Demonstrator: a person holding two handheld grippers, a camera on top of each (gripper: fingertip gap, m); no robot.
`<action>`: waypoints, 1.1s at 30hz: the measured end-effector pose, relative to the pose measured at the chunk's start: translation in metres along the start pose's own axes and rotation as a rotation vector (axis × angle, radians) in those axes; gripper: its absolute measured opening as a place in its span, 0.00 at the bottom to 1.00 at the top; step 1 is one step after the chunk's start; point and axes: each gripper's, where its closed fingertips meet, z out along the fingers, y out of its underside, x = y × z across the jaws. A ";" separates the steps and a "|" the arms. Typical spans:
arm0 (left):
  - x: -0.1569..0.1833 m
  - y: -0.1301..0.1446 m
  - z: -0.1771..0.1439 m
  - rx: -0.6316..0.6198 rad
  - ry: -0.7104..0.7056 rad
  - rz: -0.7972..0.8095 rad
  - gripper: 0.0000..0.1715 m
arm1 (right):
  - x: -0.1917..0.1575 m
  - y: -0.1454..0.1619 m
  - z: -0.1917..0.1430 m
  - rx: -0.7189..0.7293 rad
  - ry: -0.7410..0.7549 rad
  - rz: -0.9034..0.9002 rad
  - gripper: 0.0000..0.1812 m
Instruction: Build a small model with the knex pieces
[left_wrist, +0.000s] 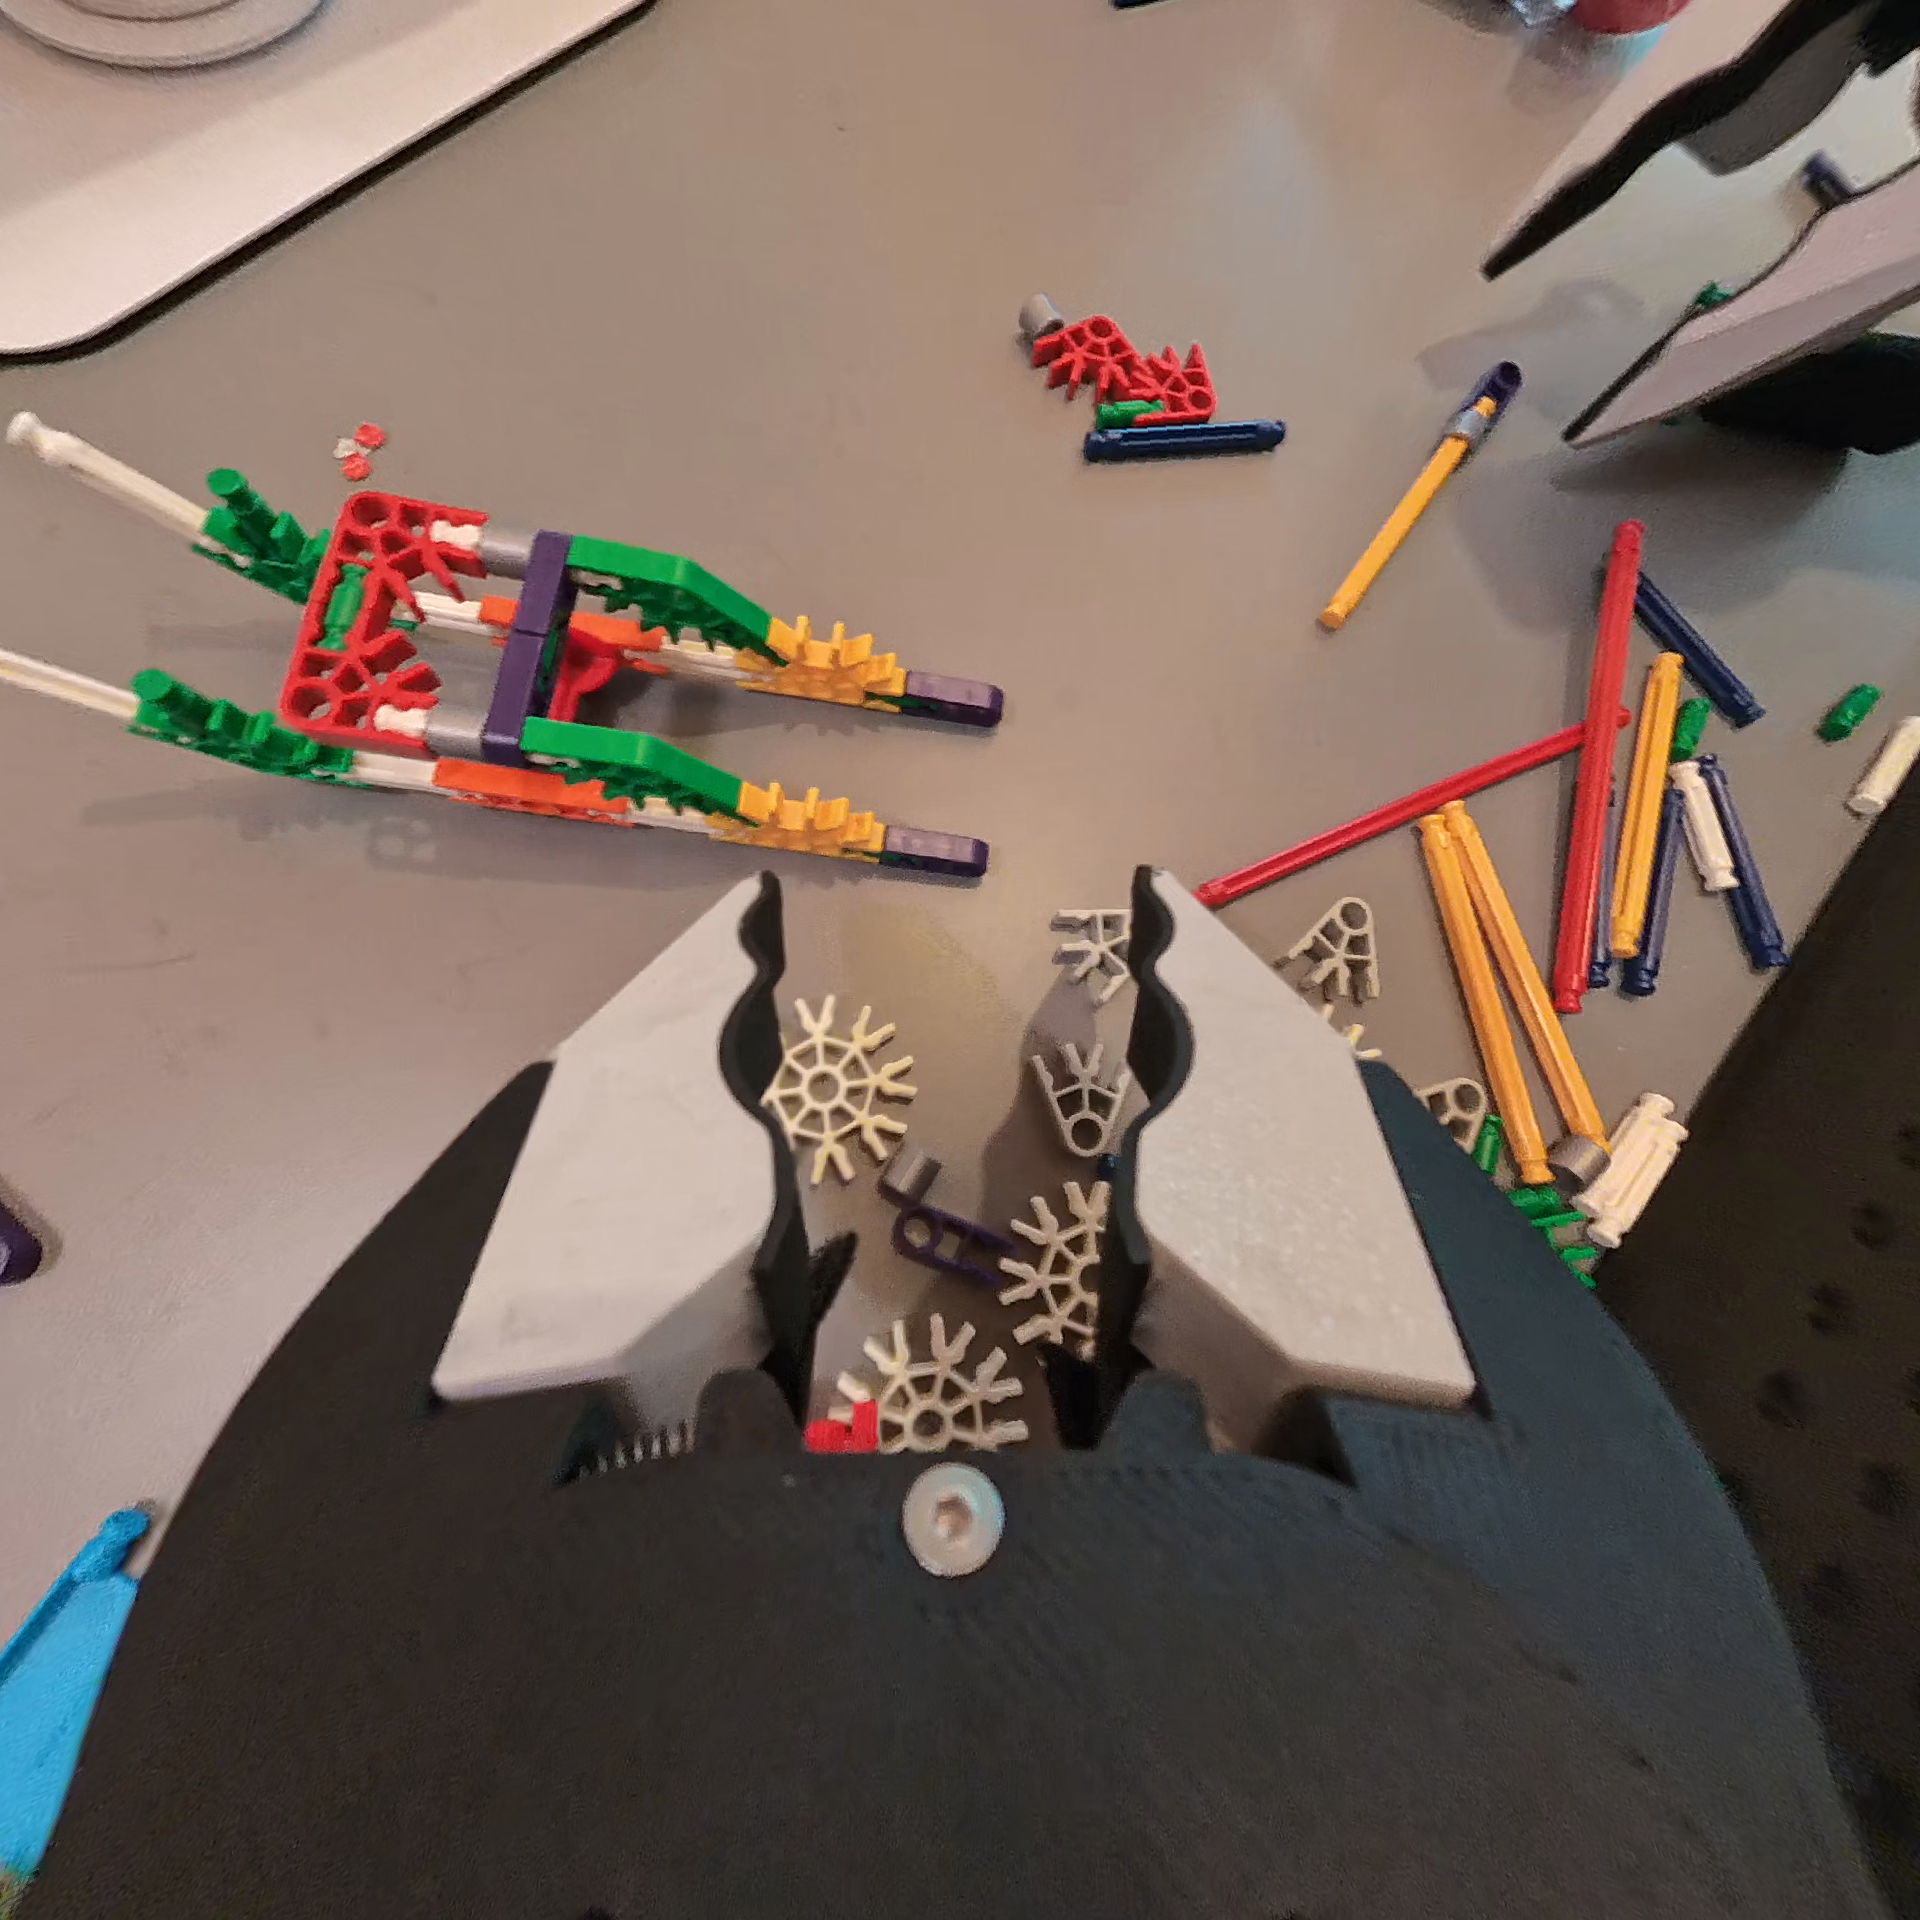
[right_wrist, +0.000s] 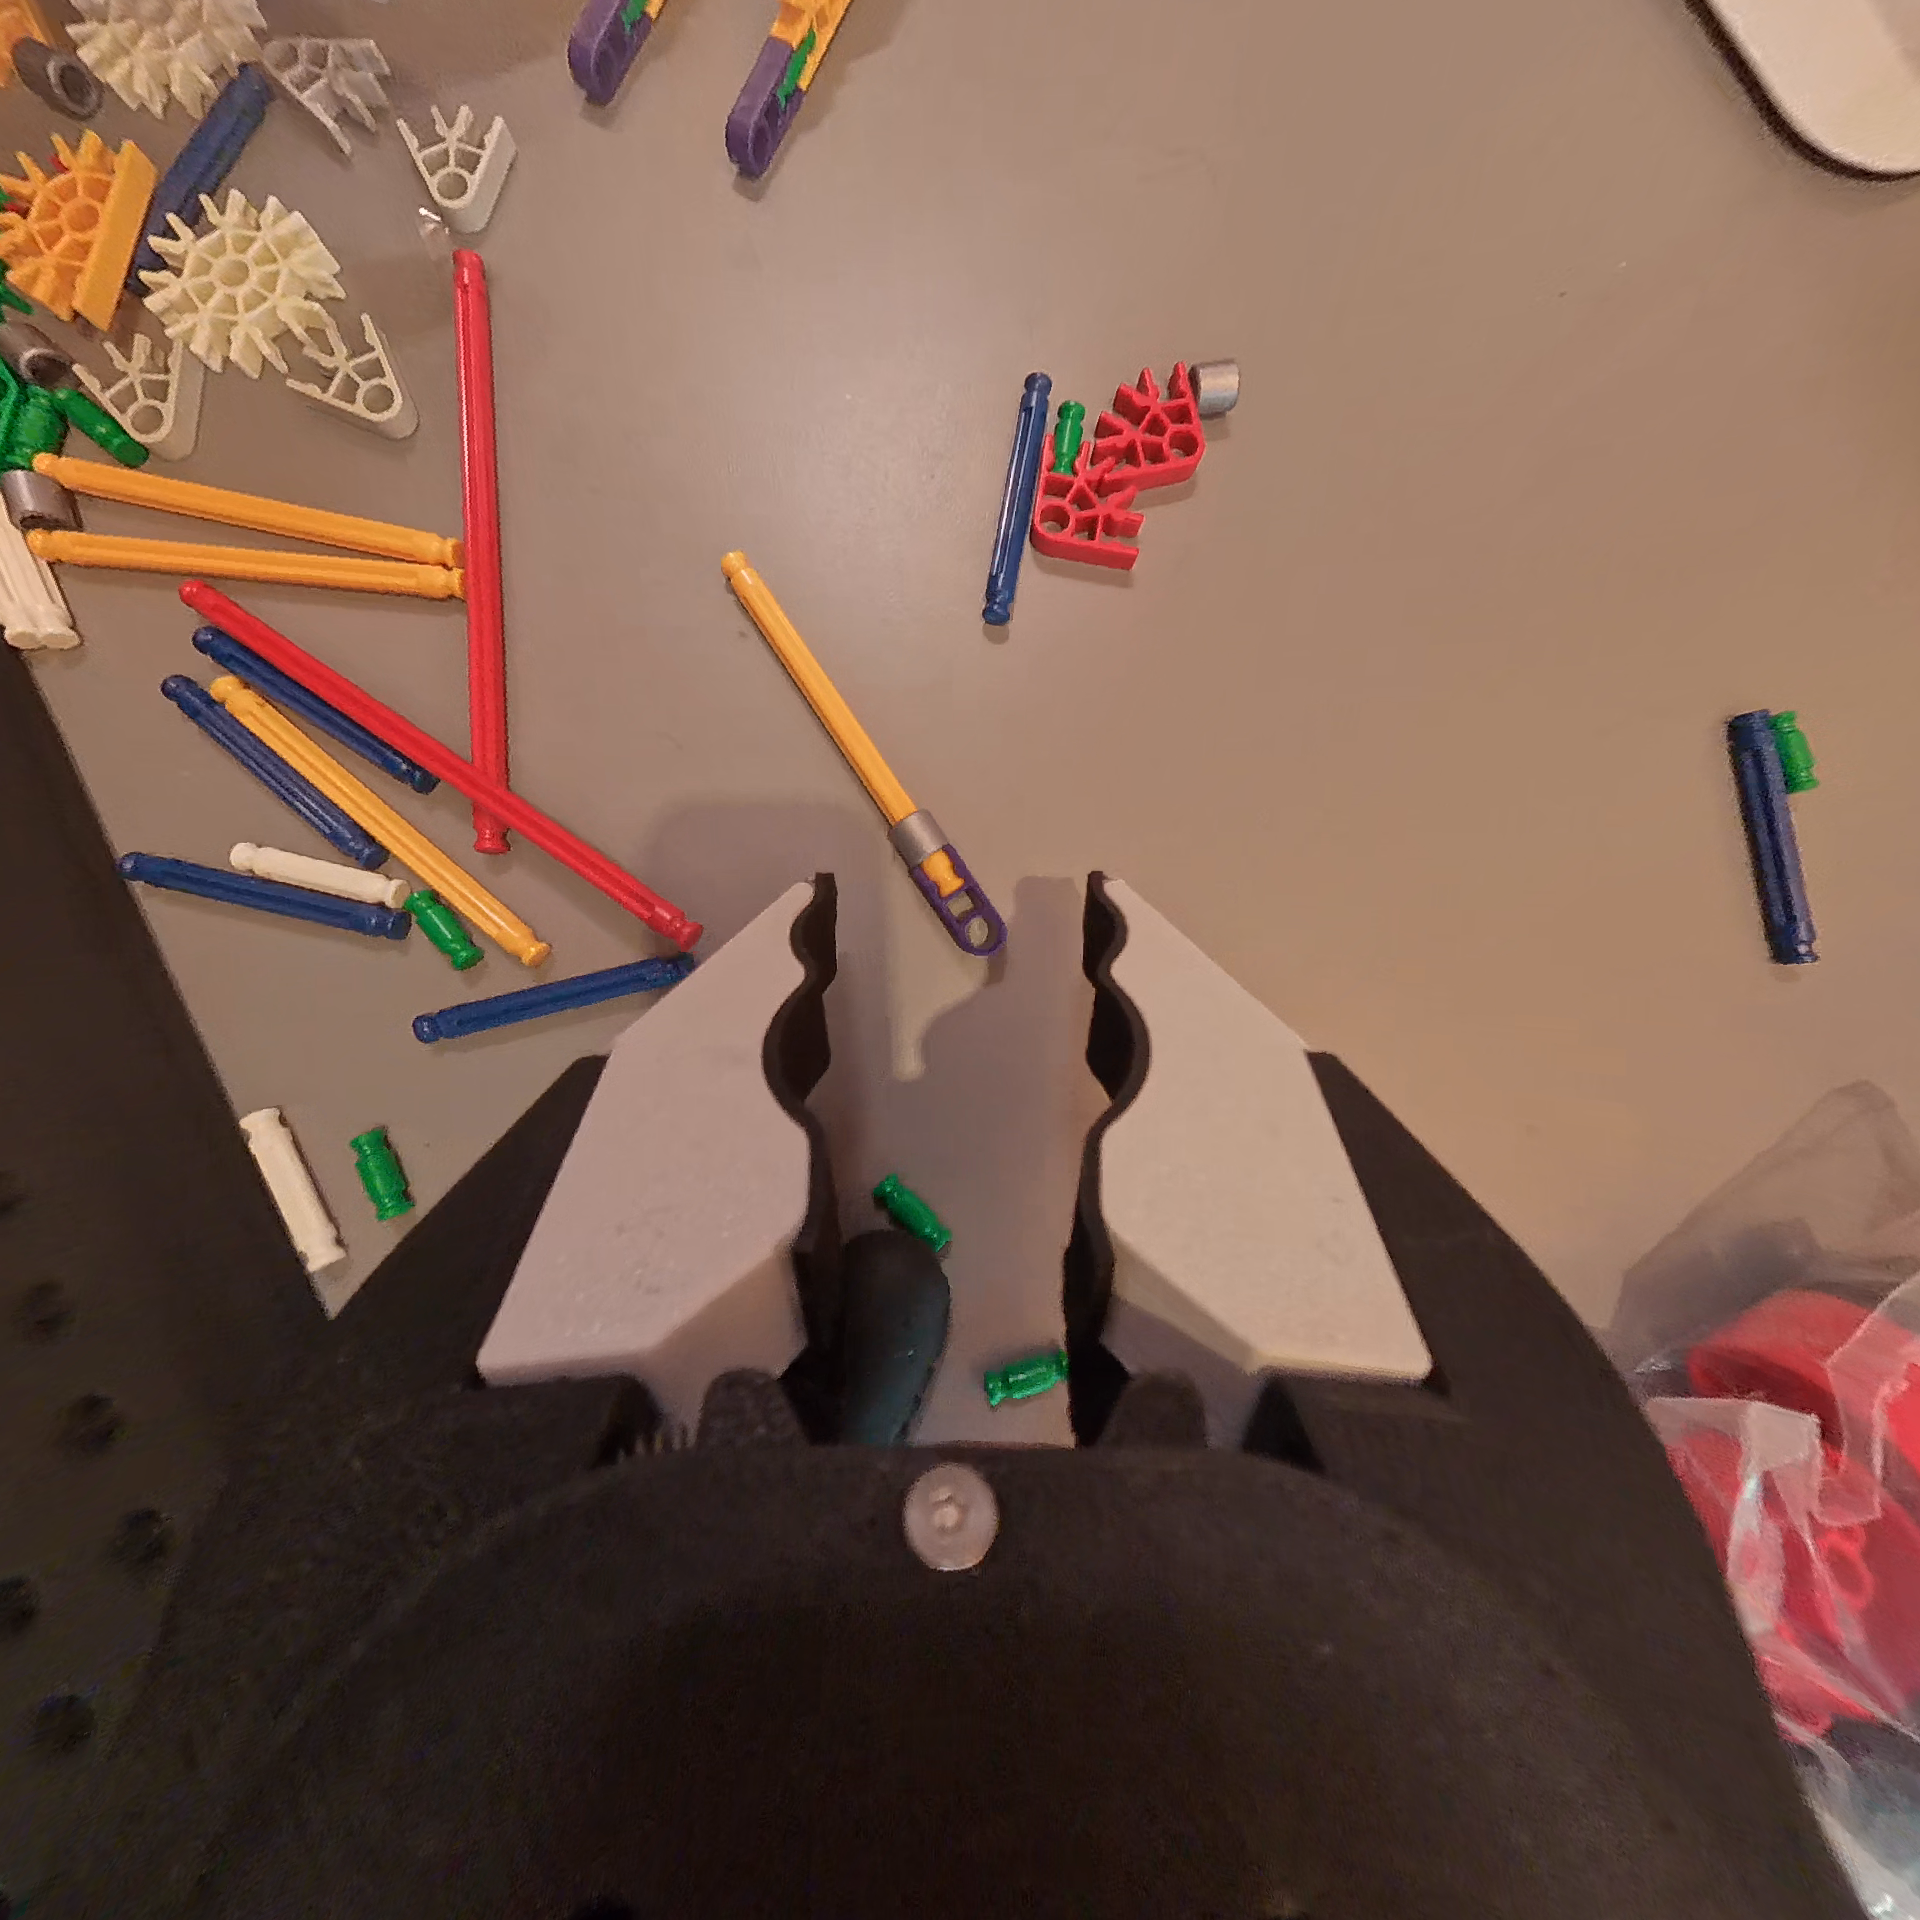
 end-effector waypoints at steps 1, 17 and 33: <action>0.001 0.000 0.001 -0.004 -0.002 0.004 0.36 | 0.000 0.001 0.001 -0.004 -0.006 0.001 0.24; 0.007 0.005 0.009 -0.020 -0.006 -0.006 0.36 | -0.009 0.009 0.014 -0.030 -0.074 -0.007 0.04; 0.000 0.014 0.018 -0.066 -0.032 -0.006 0.37 | -0.025 -0.013 0.030 -0.014 -0.096 -0.064 0.04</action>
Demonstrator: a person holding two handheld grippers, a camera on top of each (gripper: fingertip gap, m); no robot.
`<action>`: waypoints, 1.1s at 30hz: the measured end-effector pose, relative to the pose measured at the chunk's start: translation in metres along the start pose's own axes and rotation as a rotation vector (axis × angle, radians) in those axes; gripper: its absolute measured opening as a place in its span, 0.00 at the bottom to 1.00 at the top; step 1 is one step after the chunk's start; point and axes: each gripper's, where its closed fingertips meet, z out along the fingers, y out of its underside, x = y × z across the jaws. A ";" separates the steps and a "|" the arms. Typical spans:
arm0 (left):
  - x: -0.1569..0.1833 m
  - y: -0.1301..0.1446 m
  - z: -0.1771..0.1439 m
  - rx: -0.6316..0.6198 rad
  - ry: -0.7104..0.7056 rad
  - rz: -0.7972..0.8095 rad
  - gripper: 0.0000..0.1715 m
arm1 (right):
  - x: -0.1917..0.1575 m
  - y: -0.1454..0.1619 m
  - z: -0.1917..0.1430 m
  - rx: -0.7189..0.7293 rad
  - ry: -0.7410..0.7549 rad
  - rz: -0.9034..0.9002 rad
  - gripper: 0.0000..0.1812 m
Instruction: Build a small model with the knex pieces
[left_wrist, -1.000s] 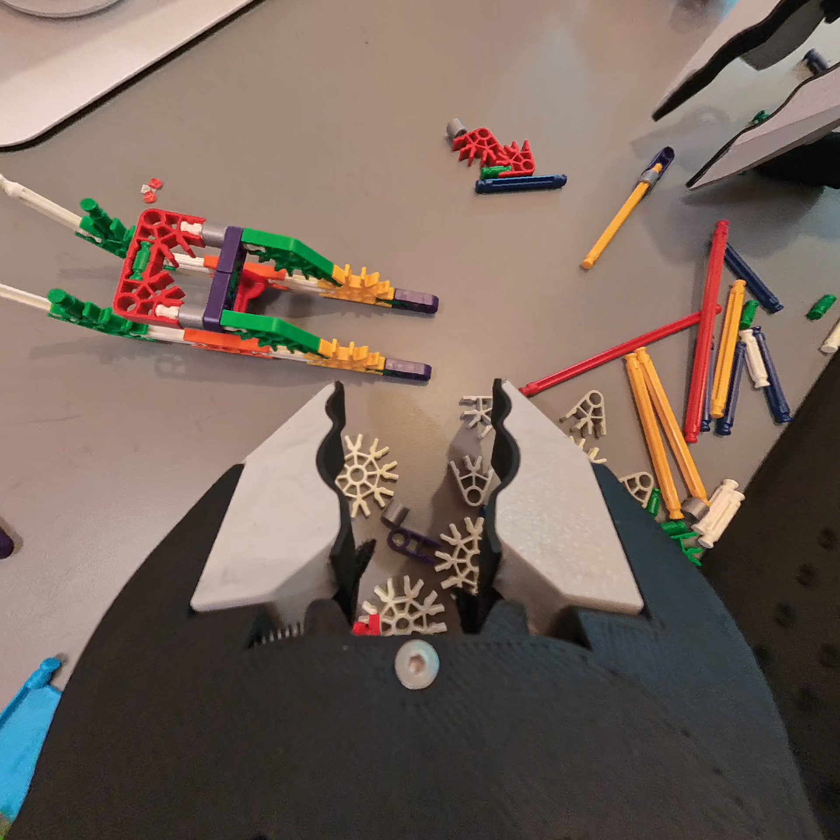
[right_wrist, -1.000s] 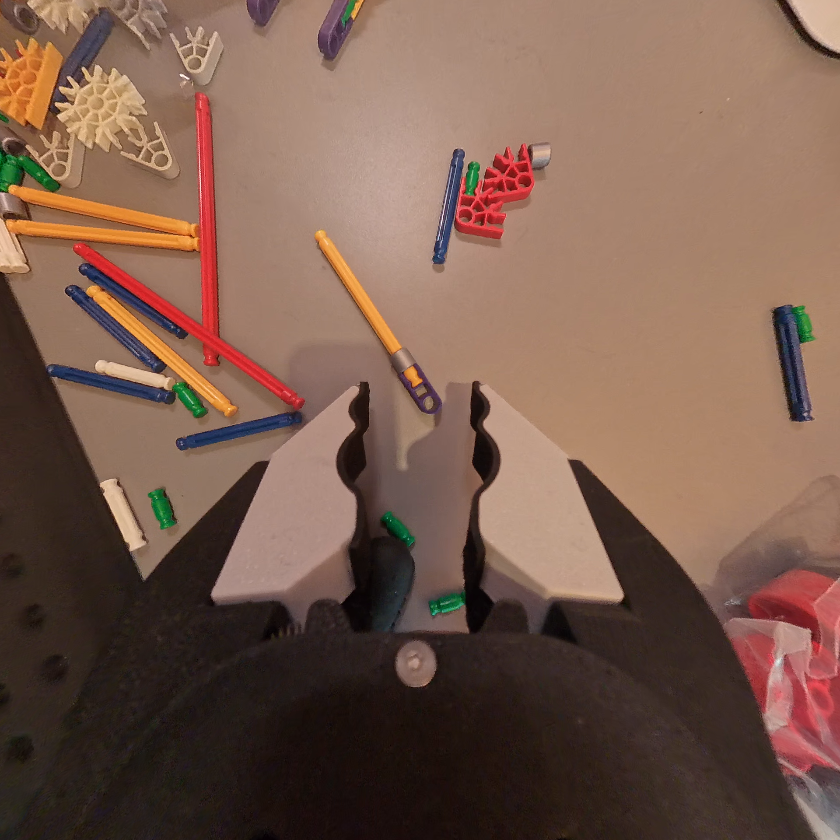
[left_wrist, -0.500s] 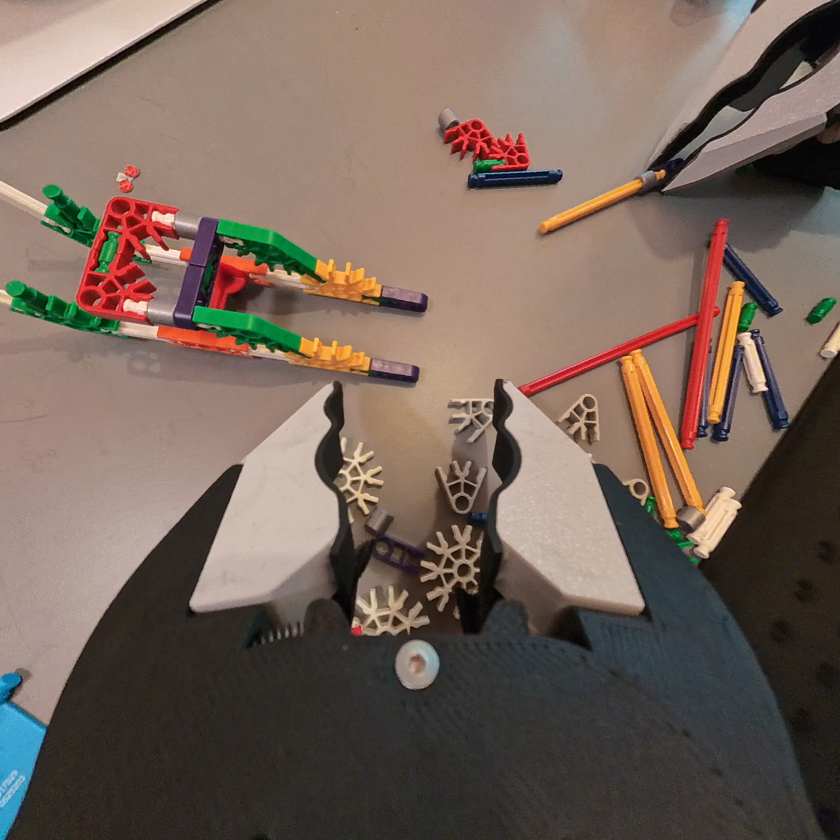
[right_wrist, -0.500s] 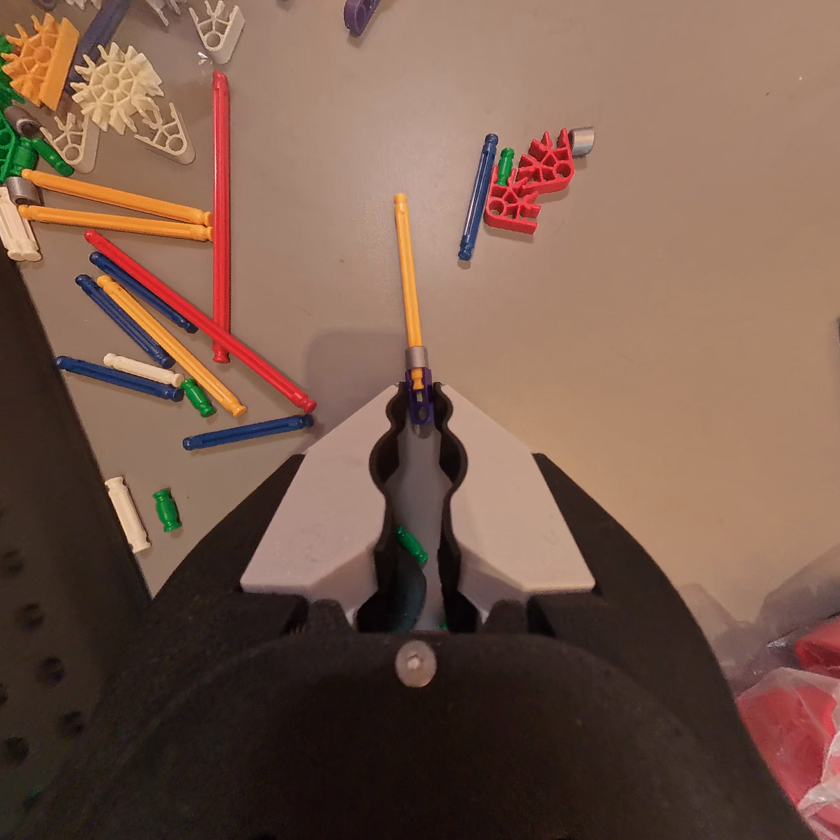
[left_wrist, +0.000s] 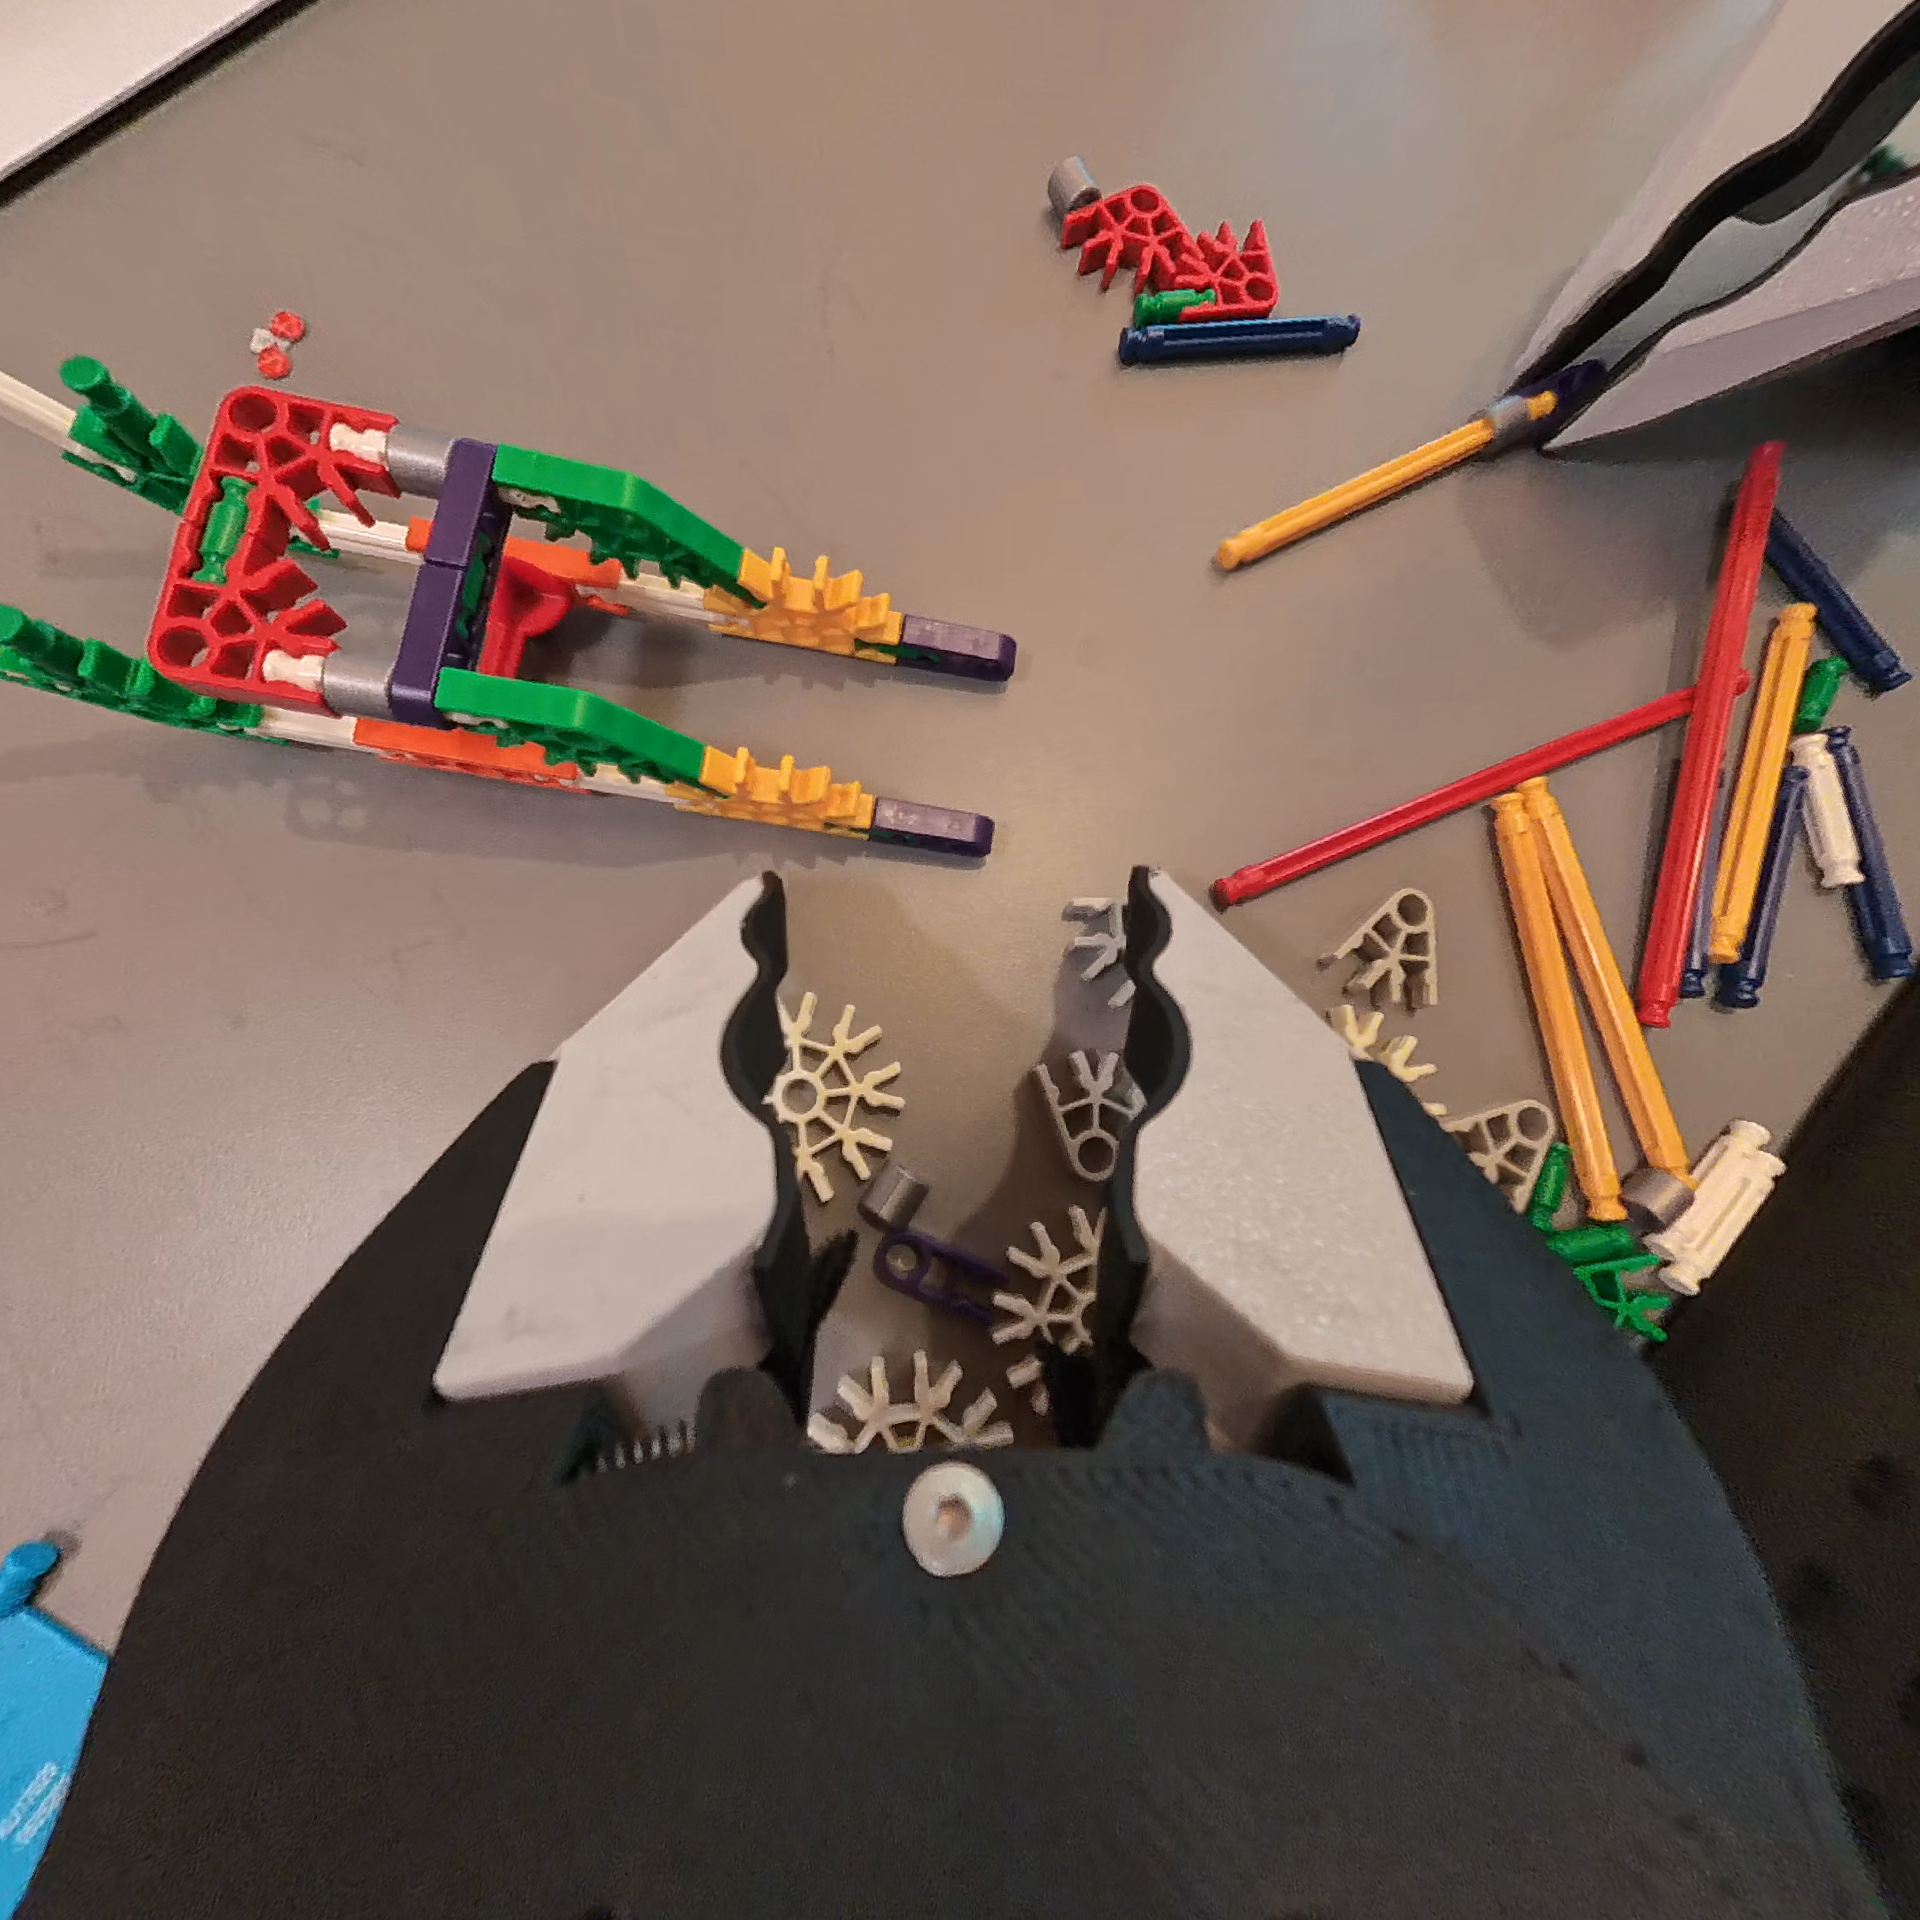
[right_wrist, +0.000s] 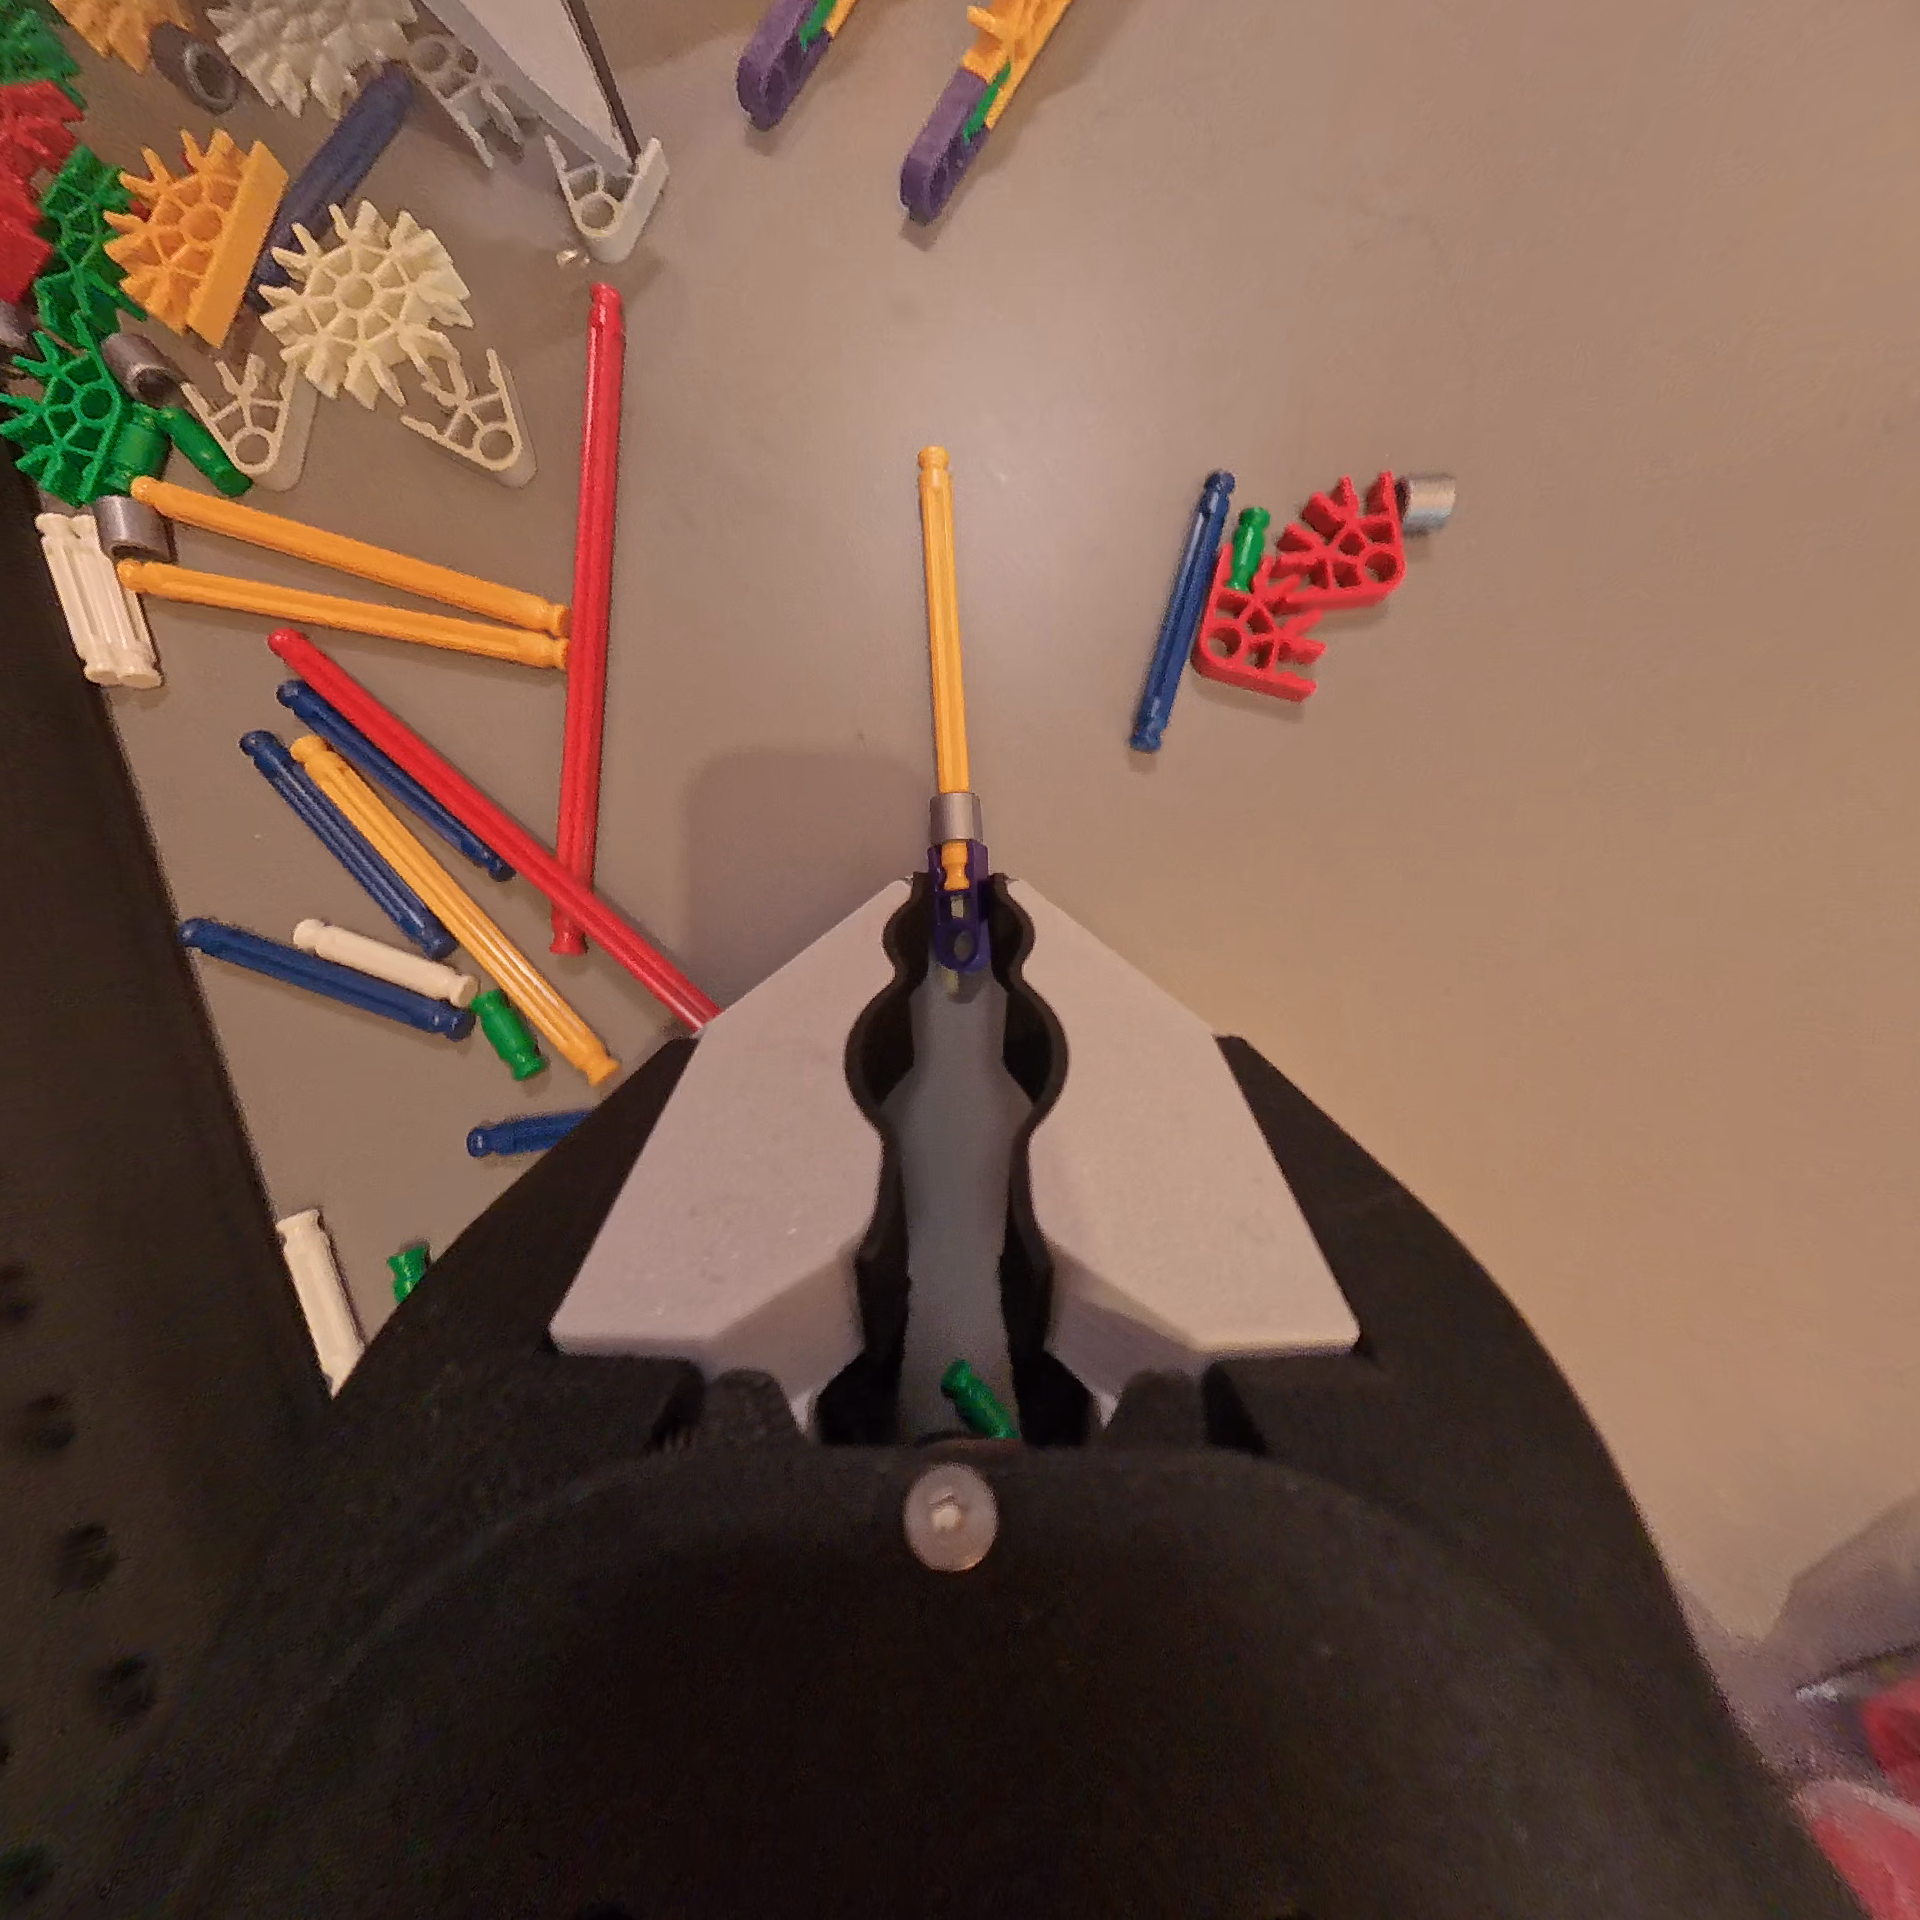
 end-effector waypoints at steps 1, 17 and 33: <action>0.001 0.000 0.000 -0.001 0.006 0.000 0.36 | -0.001 -0.003 0.002 0.001 -0.005 -0.007 0.04; -0.020 -0.010 0.013 -0.081 -0.038 -0.014 0.12 | -0.003 -0.016 0.012 0.001 -0.008 -0.035 0.04; -0.113 0.013 -0.016 -0.182 -0.173 0.014 0.10 | -0.012 -0.042 0.031 -0.015 -0.019 -0.036 0.04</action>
